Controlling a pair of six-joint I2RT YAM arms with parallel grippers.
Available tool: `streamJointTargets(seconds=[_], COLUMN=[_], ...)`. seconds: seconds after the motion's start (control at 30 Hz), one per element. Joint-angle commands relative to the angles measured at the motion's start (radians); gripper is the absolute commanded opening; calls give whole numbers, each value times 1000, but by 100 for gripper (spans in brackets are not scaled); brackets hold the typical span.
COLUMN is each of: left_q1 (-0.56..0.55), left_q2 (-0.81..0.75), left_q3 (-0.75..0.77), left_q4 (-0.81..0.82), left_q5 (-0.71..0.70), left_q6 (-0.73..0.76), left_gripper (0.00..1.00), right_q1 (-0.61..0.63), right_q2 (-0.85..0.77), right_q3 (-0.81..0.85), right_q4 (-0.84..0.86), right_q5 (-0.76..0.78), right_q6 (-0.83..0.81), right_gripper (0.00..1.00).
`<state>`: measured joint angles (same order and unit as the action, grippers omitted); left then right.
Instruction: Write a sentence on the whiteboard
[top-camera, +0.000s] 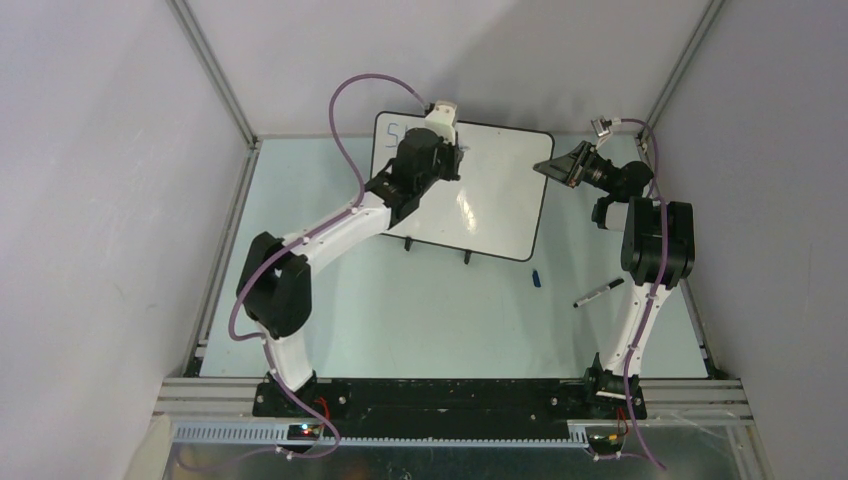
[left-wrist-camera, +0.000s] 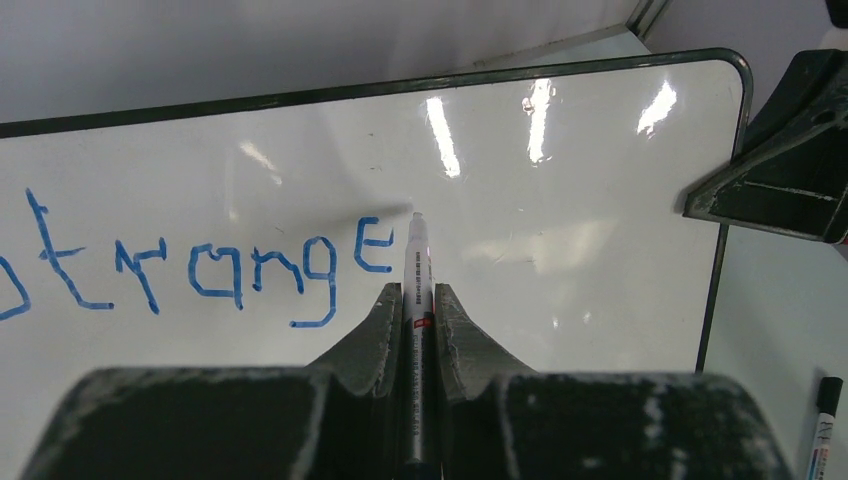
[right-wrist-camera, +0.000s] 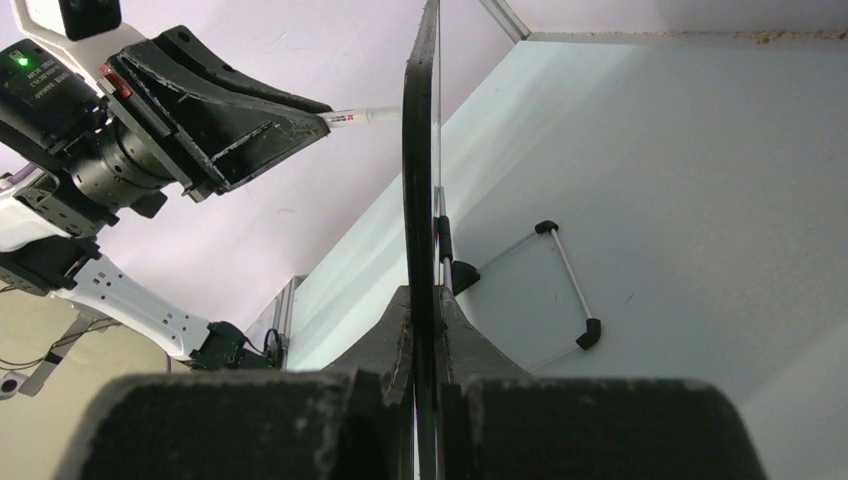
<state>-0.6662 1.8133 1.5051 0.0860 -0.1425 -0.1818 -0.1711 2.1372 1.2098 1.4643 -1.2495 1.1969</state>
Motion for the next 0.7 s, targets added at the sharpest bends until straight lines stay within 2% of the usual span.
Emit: streamJointTargets(seconds=[0.0,0.67], left_q1=[0,-1], left_q2=[8,40], left_q3=[52,91], left_q4=[3,-47], left_q5=[4,-8], left_q6=[15,19], left_gripper=[0,0], right_q1=[-5,-7], right_q2=[-74,-74], right_q3=[11,11], right_q4=[42,43], right_q5=[-1,-1], right_q6=[44,43], right_gripper=[0,0])
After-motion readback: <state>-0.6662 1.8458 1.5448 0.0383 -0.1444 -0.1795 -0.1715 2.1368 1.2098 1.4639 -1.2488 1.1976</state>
